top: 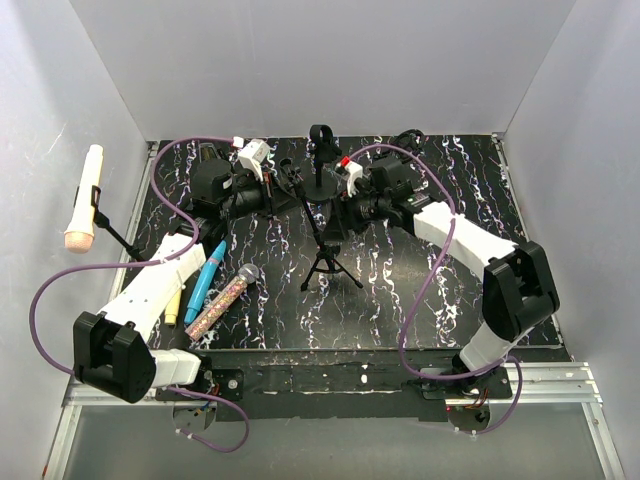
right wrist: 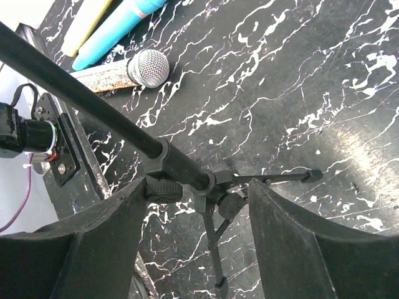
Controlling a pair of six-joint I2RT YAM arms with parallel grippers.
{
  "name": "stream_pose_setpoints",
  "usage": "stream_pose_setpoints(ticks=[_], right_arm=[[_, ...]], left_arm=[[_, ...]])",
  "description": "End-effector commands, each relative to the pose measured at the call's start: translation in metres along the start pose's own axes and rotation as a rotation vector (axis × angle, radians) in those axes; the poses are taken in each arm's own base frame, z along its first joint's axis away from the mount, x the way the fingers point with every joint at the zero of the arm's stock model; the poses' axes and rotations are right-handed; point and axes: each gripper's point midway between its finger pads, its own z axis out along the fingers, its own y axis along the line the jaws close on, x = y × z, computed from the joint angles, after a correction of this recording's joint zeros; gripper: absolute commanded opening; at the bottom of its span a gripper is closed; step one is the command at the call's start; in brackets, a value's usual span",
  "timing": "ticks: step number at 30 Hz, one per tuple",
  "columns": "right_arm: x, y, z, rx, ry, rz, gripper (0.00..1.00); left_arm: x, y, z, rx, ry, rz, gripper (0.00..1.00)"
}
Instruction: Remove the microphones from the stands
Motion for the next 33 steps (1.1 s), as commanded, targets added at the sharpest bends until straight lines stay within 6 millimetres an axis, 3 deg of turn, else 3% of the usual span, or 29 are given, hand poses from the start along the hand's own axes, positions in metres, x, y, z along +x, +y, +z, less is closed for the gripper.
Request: stream_pose_setpoints(ticks=[1, 6, 9, 15, 20, 22, 27, 33], right_arm=[[0.018, -0.013, -0.005, 0.067, 0.017, -0.04, 0.7], [0.052, -0.033, -0.01, 0.156, 0.062, -0.088, 0.7], [0.054, -0.036, -0.011, 0.161, 0.064, -0.124, 0.7], [-0.002, 0.015, -0.037, 0.028, -0.043, -0.253, 0.72], [-0.023, 0.036, -0.047, -0.025, -0.102, -0.265, 0.72], [-0.029, 0.034, -0.044, -0.017, -0.128, -0.224, 0.72], [-0.038, 0.014, -0.024, 0.035, -0.143, -0.111, 0.71], [-0.022, -0.009, 0.001, 0.057, -0.085, -0.05, 0.71]], left_arm=[[-0.025, -0.012, -0.01, 0.01, -0.069, 0.07, 0.0], [-0.024, -0.013, -0.011, 0.016, -0.067, 0.072, 0.0], [-0.021, -0.012, -0.011, 0.014, -0.058, 0.072, 0.0], [-0.02, -0.015, -0.013, 0.022, -0.053, 0.072, 0.0], [-0.036, -0.02, -0.015, 0.034, -0.086, 0.152, 0.0], [-0.044, -0.024, -0.014, 0.047, -0.095, 0.177, 0.0], [-0.039, -0.025, -0.012, 0.064, -0.076, 0.162, 0.0], [-0.037, -0.022, -0.012, 0.053, -0.071, 0.164, 0.0]])
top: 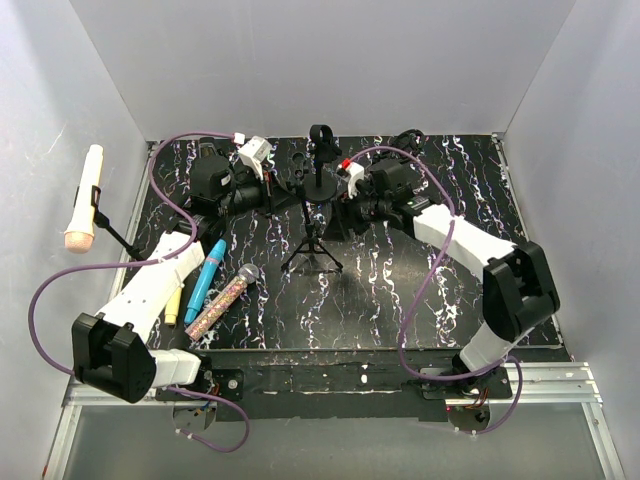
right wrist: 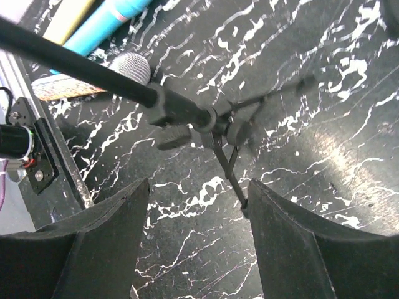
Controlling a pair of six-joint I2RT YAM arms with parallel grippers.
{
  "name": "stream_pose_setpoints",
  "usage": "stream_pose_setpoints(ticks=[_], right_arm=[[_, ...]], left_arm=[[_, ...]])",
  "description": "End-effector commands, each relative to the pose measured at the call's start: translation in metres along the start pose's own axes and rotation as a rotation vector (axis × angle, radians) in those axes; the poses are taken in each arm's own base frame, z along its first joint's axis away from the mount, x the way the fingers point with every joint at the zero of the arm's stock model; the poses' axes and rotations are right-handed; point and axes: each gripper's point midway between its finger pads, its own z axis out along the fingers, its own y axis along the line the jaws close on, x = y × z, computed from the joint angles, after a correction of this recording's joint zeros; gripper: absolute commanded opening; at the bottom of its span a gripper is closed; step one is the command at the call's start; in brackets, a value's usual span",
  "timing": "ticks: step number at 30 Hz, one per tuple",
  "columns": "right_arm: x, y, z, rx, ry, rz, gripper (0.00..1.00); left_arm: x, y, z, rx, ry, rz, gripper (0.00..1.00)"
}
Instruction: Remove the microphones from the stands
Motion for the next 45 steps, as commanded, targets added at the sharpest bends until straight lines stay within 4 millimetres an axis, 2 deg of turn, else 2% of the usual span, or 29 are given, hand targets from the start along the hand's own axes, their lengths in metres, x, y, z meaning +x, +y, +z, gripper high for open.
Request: stream_pose_setpoints(ticks=[1, 6, 9, 16, 19, 22, 23, 25, 26, 27, 28, 31, 35, 39, 43, 45], right_arm=[[-0.015, -0.003, 0.009, 0.003, -0.037, 0.028, 0.71], [-0.019, 0.018, 0.003, -0.087, -0.062, 0.041, 0.71], [-0.027, 0.023, 0.002, -0.11, -0.084, 0.064, 0.71], [-0.038, -0.004, 0.018, -0.022, -0.078, 0.013, 0.68], [-0.032, -0.019, 0.025, 0.013, -0.057, 0.003, 0.68], [-0.013, -0.019, 0.022, 0.007, -0.006, -0.007, 0.67], [-0.006, -0.015, 0.017, -0.002, 0.003, -0.011, 0.67], [0.005, -0.002, 0.001, -0.035, 0.014, -0.052, 0.68], [0.012, 0.006, -0.008, -0.051, 0.022, -0.078, 0.69], [0.016, 0.013, -0.02, -0.062, 0.019, -0.135, 0.7], [0.021, 0.022, -0.033, -0.067, 0.013, -0.173, 0.71], [0.031, 0.033, -0.064, -0.03, 0.016, -0.231, 0.72], [0.04, 0.038, -0.097, 0.041, 0.024, -0.264, 0.73], [0.045, 0.043, -0.121, 0.097, 0.014, -0.279, 0.74], [0.053, 0.041, -0.135, 0.146, -0.024, -0.3, 0.74], [0.057, 0.037, -0.141, 0.162, -0.034, -0.289, 0.74]], left_arm=[[-0.032, -0.016, -0.01, 0.029, -0.075, 0.075, 0.0], [-0.029, -0.017, -0.012, 0.028, -0.069, 0.077, 0.0], [-0.026, -0.016, -0.012, 0.029, -0.063, 0.072, 0.0], [-0.025, -0.016, -0.013, 0.028, -0.059, 0.074, 0.0], [-0.024, -0.017, -0.015, 0.024, -0.058, 0.083, 0.0], [-0.023, -0.015, -0.018, 0.007, -0.055, 0.094, 0.0], [-0.021, -0.015, -0.019, 0.007, -0.051, 0.108, 0.03], [-0.014, -0.014, -0.02, 0.02, -0.029, 0.153, 0.5], [-0.008, -0.012, -0.019, 0.023, -0.015, 0.169, 0.64], [0.0, -0.009, -0.018, 0.023, 0.0, 0.183, 0.73], [0.007, -0.007, -0.017, 0.036, 0.015, 0.199, 0.76], [0.019, 0.001, -0.003, 0.042, 0.027, 0.191, 0.86], [0.022, 0.014, 0.025, -0.02, 0.03, 0.221, 0.87], [0.029, 0.038, 0.046, -0.084, 0.047, 0.194, 0.84], [0.04, 0.047, 0.06, -0.079, 0.078, 0.149, 0.74], [0.041, 0.048, 0.064, -0.076, 0.085, 0.135, 0.64]])
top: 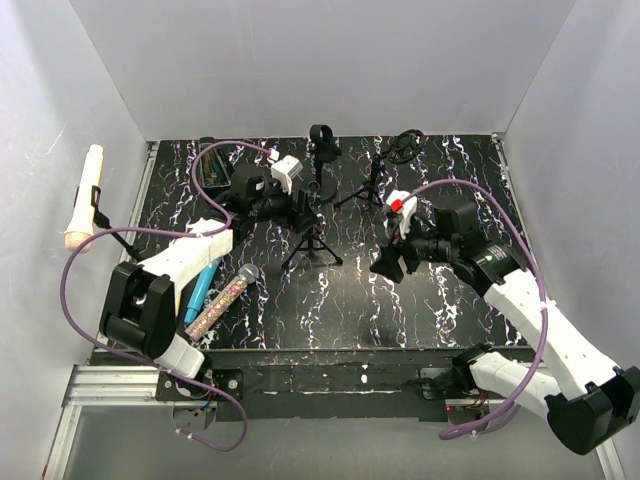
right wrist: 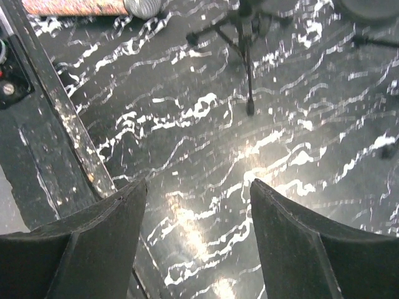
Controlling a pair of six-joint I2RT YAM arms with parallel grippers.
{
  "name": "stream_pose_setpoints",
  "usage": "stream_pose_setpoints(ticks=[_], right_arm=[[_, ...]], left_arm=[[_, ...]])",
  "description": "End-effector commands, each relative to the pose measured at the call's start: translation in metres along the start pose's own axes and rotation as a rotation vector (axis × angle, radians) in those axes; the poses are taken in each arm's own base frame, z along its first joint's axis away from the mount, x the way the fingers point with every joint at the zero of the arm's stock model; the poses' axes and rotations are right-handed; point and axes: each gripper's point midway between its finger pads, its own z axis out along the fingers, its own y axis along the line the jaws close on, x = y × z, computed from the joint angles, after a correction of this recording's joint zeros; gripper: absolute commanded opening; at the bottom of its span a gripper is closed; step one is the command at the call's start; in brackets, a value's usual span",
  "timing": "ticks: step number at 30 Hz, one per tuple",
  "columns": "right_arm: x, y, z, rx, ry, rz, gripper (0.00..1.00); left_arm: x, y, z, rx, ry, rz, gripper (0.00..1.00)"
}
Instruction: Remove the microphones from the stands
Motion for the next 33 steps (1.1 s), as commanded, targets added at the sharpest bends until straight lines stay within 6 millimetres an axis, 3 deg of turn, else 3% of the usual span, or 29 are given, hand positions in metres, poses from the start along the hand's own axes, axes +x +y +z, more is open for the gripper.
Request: stream_pose_setpoints(ticks=[1, 4, 7, 9, 14, 25, 31, 32, 33], right_arm=[[0.019, -0.01, -0.015, 0.069, 0.023, 0.014, 0.74], [0.019, -0.014, -0.022, 0.096, 0.011, 0.022, 0.74], [0.02, -0.019, -0.025, 0.117, -0.009, 0.026, 0.74], [0.018, -0.022, -0.028, 0.13, -0.024, 0.027, 0.74], [0.021, -0.028, -0.033, 0.16, -0.033, 0.038, 0.74], [0.025, -0.029, -0.034, 0.164, -0.047, 0.039, 0.73], [0.029, -0.029, -0.035, 0.169, -0.046, 0.052, 0.73], [0.031, -0.029, -0.035, 0.168, -0.043, 0.058, 0.73], [0.03, -0.029, -0.035, 0.167, -0.046, 0.058, 0.73]], left_arm=[[-0.034, 0.003, 0.002, -0.017, -0.079, 0.027, 0.56], [-0.039, 0.003, 0.002, -0.017, -0.072, 0.042, 0.36], [-0.049, 0.005, -0.004, -0.037, -0.078, 0.075, 0.07], [-0.054, 0.006, -0.008, -0.05, -0.086, 0.104, 0.0], [-0.068, 0.029, -0.016, -0.141, -0.11, 0.176, 0.0], [-0.105, 0.115, -0.013, -0.34, -0.191, 0.299, 0.0], [-0.12, 0.148, -0.009, -0.39, -0.204, 0.307, 0.0], [-0.121, 0.153, -0.008, -0.404, -0.205, 0.297, 0.03], [-0.124, 0.157, -0.008, -0.413, -0.206, 0.286, 0.22]])
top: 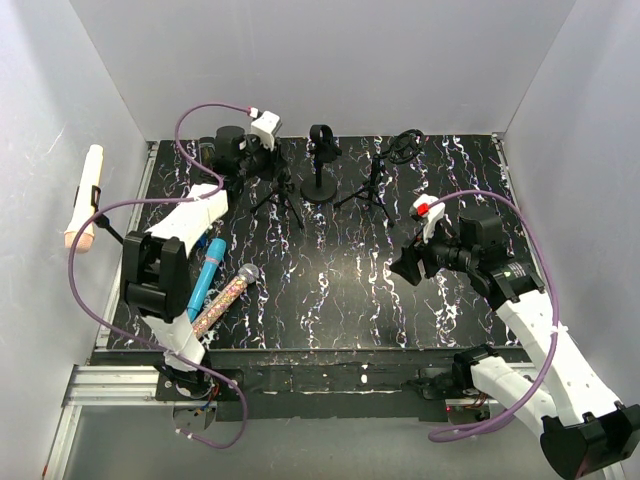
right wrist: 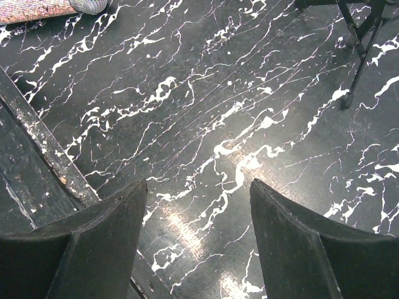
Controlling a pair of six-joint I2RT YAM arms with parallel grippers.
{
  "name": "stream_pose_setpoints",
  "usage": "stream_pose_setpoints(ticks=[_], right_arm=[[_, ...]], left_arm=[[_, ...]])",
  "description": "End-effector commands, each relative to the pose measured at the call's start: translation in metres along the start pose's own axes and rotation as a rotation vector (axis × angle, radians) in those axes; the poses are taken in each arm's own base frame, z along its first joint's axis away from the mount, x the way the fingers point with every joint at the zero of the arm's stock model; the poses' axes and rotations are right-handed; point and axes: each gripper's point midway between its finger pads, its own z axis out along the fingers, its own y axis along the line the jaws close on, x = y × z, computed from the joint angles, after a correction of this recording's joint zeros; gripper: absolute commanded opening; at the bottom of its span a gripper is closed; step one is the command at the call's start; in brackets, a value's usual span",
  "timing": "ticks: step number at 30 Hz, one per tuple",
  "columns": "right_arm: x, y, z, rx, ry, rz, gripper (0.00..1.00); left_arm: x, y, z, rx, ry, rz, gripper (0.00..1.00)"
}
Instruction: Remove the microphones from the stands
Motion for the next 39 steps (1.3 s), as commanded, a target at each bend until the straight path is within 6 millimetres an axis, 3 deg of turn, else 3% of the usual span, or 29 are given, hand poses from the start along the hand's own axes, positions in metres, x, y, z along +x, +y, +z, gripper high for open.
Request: stream_pose_setpoints(ticks=[1, 2, 3, 7, 12, 14, 16, 20, 24, 26, 28, 32, 39], right_arm=[[-0.004, 0.0, -0.001, -0.002, -0.03, -0.012, 0.73], [-0.004, -0.001, -0.002, 0.002, -0.027, -0.009, 0.74], [-0.005, -0.001, -0.003, 0.006, -0.028, -0.009, 0.74], [-0.007, -0.002, -0.006, 0.011, -0.014, 0.0, 0.75], [-0.015, 0.002, -0.005, -0.025, -0.007, 0.02, 0.75], [-0.019, 0.003, -0.002, -0.043, -0.005, 0.023, 0.75], [-0.025, 0.001, 0.002, -0.05, -0.009, 0.03, 0.75], [-0.039, -0.003, 0.011, -0.061, -0.027, 0.063, 0.75], [-0.052, 0.0, 0.018, -0.11, -0.028, 0.097, 0.75], [-0.054, 0.001, 0.019, -0.122, -0.011, 0.112, 0.75], [-0.055, 0.002, 0.019, -0.13, 0.023, 0.131, 0.75], [-0.056, 0.006, 0.009, -0.148, 0.087, 0.136, 0.75], [-0.031, 0.005, -0.007, -0.164, 0.242, 0.015, 0.76]], left_arm=[[-0.04, 0.032, -0.001, -0.096, -0.078, 0.065, 0.41], [-0.046, 0.03, -0.003, -0.088, -0.088, 0.065, 0.59], [-0.049, 0.024, -0.007, -0.068, -0.081, 0.055, 0.67], [-0.105, 0.007, -0.043, -0.027, -0.173, 0.036, 0.83], [-0.167, -0.024, -0.123, 0.016, -0.231, 0.148, 0.86], [-0.182, -0.029, -0.158, -0.009, -0.246, 0.271, 0.87], [-0.185, -0.022, -0.189, -0.105, -0.224, 0.342, 0.91], [-0.184, 0.016, -0.262, -0.421, -0.106, 0.448, 0.97], [-0.17, 0.066, -0.334, -0.758, 0.051, 0.451, 0.98], [-0.151, 0.08, -0.358, -0.853, 0.174, 0.41, 0.98], [-0.132, 0.086, -0.371, -0.89, 0.272, 0.371, 0.98], [-0.115, 0.097, -0.394, -0.968, 0.345, 0.345, 0.98], [-0.091, 0.107, -0.4, -0.968, 0.54, 0.378, 0.98]])
